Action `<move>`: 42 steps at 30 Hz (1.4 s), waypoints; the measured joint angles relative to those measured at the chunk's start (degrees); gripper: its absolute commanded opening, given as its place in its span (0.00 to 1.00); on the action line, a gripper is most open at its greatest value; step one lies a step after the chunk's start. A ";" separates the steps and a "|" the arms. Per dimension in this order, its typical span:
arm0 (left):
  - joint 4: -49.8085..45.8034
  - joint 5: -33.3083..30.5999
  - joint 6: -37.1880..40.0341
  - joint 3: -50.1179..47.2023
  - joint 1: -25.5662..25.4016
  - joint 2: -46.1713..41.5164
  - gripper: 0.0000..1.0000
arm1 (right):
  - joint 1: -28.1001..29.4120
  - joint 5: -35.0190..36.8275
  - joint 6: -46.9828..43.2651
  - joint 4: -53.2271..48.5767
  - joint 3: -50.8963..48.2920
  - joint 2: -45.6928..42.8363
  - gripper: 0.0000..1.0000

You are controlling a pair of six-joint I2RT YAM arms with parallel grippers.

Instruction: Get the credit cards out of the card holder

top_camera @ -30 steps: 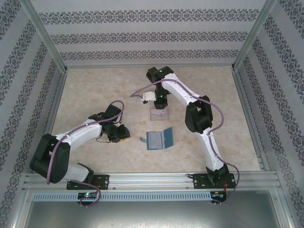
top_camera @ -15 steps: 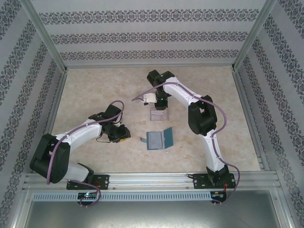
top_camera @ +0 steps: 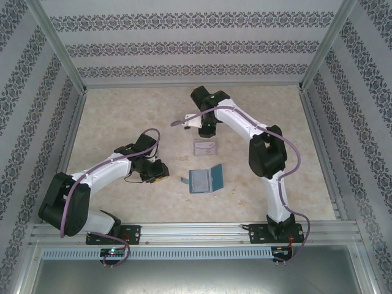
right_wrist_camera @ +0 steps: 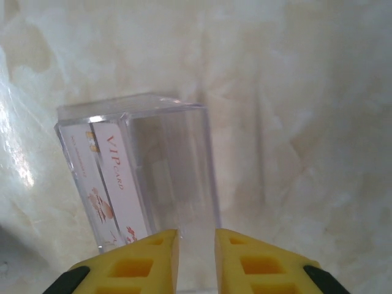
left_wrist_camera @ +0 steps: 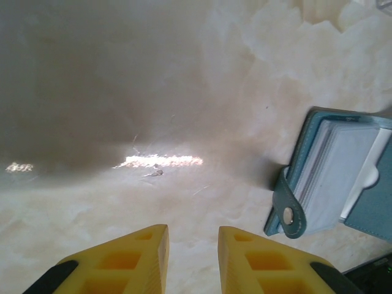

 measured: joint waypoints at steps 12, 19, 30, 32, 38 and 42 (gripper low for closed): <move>1.44 2.23 0.07 5.18 -1.53 4.04 0.27 | 0.00 -5.05 38.71 7.50 -12.20 -12.79 0.22; 3.28 3.54 -1.25 8.90 -6.23 7.91 0.22 | 0.02 -11.02 62.69 13.66 -27.47 -21.42 0.15; 4.94 4.42 -1.84 13.46 -11.74 14.56 0.11 | 0.76 -17.77 82.12 22.67 -46.01 -36.30 0.16; 5.64 4.46 -2.01 13.42 -12.00 15.65 0.10 | 0.76 -19.28 84.43 24.44 -47.63 -37.18 0.16; 7.37 4.33 -2.51 10.88 -12.07 17.14 0.07 | 2.64 -21.33 89.35 27.43 -51.25 -37.40 0.16; 7.45 3.80 -2.54 9.92 -12.04 17.38 0.06 | 4.68 -21.75 91.01 28.65 -51.67 -36.96 0.18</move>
